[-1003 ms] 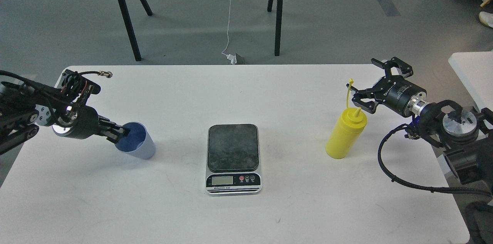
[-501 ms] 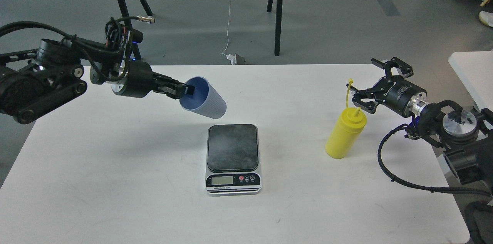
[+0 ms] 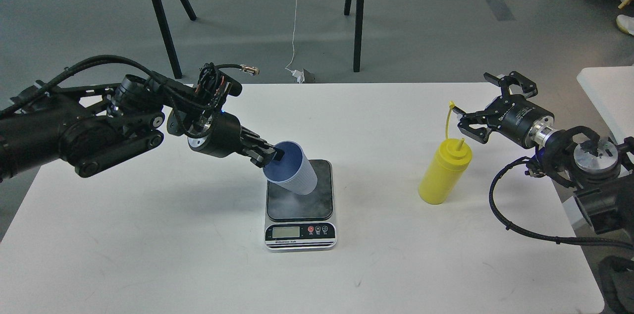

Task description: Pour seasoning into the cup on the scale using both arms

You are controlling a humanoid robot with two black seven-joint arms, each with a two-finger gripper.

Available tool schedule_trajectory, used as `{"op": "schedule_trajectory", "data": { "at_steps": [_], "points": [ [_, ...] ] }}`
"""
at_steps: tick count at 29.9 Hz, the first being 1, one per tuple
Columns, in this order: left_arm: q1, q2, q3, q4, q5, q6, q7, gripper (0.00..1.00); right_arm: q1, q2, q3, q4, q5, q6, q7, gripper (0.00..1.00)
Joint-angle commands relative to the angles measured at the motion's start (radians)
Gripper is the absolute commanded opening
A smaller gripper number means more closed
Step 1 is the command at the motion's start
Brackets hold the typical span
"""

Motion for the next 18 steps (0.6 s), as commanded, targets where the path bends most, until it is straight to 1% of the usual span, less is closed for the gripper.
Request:
{"op": "schedule_trajectory", "data": {
  "at_steps": [1, 7, 9, 11, 15, 17, 18],
  "points": [
    [0.026, 0.001, 0.000, -0.001, 0.015, 0.000, 0.000, 0.00, -0.001, 0.000, 0.000, 0.000, 0.000, 0.000, 0.000, 0.99],
    [0.027, 0.007, -0.007, -0.004, 0.008, 0.000, 0.000, 0.08, -0.002, 0.000, -0.002, -0.001, 0.000, 0.000, 0.000, 0.99],
    [0.027, 0.005, -0.010, -0.005, 0.005, 0.000, 0.000, 0.16, -0.004, 0.000, -0.002, -0.001, 0.000, 0.000, 0.000, 0.99],
    [0.027, 0.004, -0.013, -0.007, 0.003, 0.000, 0.000, 0.32, -0.005, 0.000, -0.002, -0.001, 0.000, 0.000, 0.000, 0.99],
    [0.027, 0.002, -0.048, -0.008, -0.014, 0.000, 0.000, 0.59, -0.004, 0.000, -0.002, 0.000, 0.000, 0.000, -0.002, 0.99],
    [0.027, 0.001, -0.065, -0.008, -0.050, 0.000, 0.000, 0.79, -0.005, 0.000, -0.002, 0.000, 0.000, 0.000, -0.002, 0.99],
    [0.029, -0.001, -0.068, -0.010, -0.069, 0.000, 0.000, 0.85, -0.005, 0.002, -0.002, 0.000, 0.000, 0.000, -0.002, 0.99]
  ]
}}
